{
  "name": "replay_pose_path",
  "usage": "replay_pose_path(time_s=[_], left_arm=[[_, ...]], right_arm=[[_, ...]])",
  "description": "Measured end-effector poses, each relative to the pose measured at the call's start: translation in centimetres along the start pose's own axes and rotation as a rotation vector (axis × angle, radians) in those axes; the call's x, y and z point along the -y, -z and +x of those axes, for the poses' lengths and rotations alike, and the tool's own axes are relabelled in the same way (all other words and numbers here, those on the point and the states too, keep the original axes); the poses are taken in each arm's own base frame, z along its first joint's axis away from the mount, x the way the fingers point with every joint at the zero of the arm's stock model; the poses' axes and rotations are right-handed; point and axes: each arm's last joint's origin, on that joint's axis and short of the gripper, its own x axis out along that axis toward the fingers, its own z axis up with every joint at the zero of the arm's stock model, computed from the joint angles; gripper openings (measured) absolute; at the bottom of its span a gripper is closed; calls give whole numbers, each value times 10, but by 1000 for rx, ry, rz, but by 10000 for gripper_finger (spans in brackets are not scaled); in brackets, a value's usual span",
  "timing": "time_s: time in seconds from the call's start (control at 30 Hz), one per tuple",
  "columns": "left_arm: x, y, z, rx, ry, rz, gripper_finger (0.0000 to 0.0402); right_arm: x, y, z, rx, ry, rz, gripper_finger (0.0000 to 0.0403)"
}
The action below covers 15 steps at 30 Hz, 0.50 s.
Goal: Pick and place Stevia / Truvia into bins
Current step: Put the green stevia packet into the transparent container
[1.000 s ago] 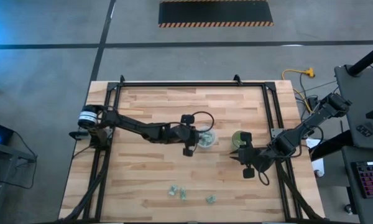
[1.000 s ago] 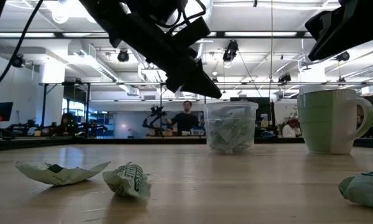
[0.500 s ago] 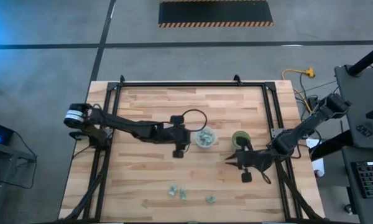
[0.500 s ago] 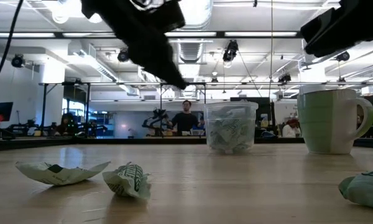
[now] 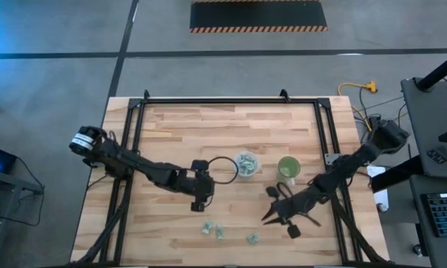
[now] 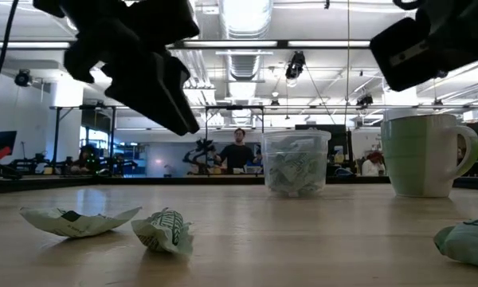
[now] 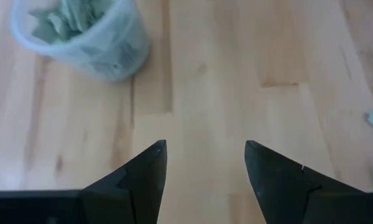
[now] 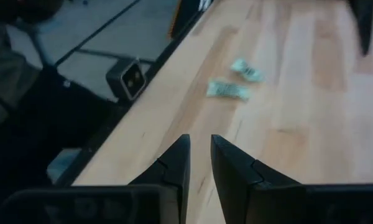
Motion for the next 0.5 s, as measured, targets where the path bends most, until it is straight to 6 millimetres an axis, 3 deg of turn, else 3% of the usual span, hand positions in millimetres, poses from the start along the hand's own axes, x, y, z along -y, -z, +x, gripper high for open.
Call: replay_pose_path(time_s=[0.33,0.5], left_arm=[[8,7,1,-4,16,-17,199],[9,7,1,-5,16,-17,199]], right_arm=[[-15,3,62,-186,-81,8,59],[-15,11,79,-323,-31,85,88]])
